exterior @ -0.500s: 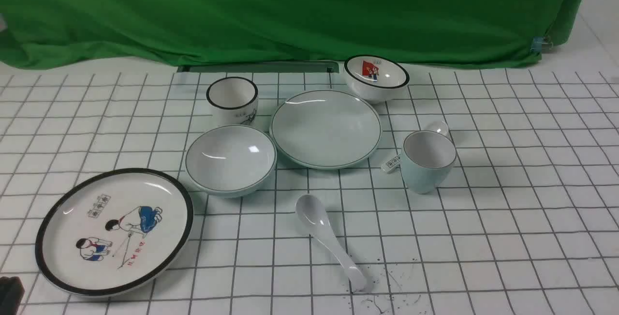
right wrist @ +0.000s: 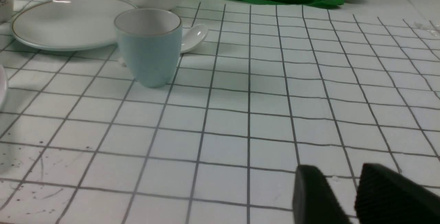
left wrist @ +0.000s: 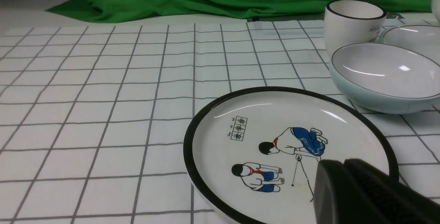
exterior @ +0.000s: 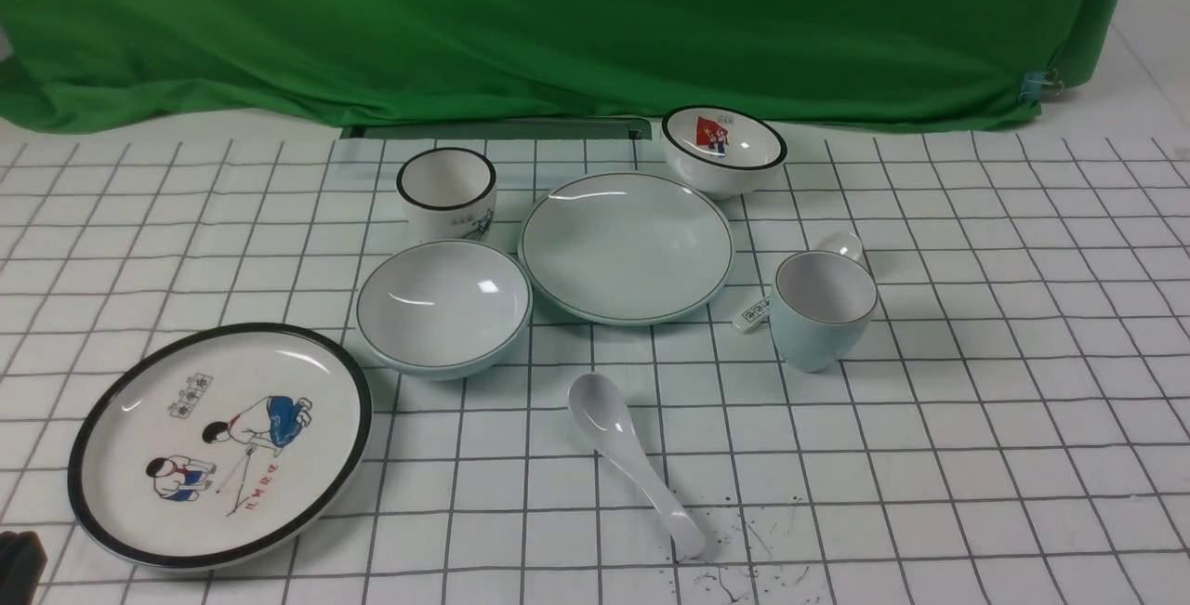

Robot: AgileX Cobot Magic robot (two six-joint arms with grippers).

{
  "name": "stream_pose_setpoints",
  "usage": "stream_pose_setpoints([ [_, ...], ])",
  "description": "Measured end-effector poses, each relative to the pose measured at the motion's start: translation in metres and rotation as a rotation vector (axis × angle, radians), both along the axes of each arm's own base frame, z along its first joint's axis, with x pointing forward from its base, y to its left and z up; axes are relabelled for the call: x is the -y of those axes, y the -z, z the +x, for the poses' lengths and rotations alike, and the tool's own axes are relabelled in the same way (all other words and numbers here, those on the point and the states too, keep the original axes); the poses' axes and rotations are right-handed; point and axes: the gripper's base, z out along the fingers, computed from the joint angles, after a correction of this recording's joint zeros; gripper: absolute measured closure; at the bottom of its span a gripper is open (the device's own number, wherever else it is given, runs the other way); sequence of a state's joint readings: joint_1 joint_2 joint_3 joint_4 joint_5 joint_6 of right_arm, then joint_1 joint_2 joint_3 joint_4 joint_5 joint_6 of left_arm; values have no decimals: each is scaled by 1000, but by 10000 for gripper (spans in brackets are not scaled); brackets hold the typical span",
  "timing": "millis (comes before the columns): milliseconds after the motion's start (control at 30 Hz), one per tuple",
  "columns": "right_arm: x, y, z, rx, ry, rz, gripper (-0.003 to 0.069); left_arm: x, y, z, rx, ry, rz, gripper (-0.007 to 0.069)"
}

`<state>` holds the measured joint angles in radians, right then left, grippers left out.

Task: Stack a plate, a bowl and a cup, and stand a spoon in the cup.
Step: Use the left arm to grab a blue rice bowl

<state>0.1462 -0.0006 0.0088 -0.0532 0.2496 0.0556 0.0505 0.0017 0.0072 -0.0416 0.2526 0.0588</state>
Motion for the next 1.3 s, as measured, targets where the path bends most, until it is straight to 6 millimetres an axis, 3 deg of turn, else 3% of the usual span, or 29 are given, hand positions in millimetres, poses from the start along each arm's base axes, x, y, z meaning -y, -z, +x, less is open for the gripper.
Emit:
stream_pose_setpoints([
  [400, 0, 0, 0, 0, 0, 0, 419, -1, -3, 0, 31, -1, 45, 653],
  [500, 0, 0, 0, 1, 0, 0, 419, -1, -8, 1, 84, -3, 51, 653],
  [633, 0, -4, 1, 43, -5, -7, 419, -1, -27, 1, 288, -6, 118, 653],
  [767, -4, -27, 2, 301, -43, 22, 419, 2, -44, -3, 481, 4, 191, 653],
  [833, -7, -46, -1, 515, -75, 40, 419, 3, -54, -7, 604, 10, 212, 653],
  [1000, -9, -73, -14, 843, -118, 53, 419, 6, -72, -18, 837, 41, 140, 653],
  [1233, -9, -79, -17, 906, -130, 112, 438, 8, -85, -20, 923, 135, -134, 653],
  [1300, -10, -79, -11, 851, -127, 109, 512, 7, -101, -14, 877, 134, -163, 653],
])
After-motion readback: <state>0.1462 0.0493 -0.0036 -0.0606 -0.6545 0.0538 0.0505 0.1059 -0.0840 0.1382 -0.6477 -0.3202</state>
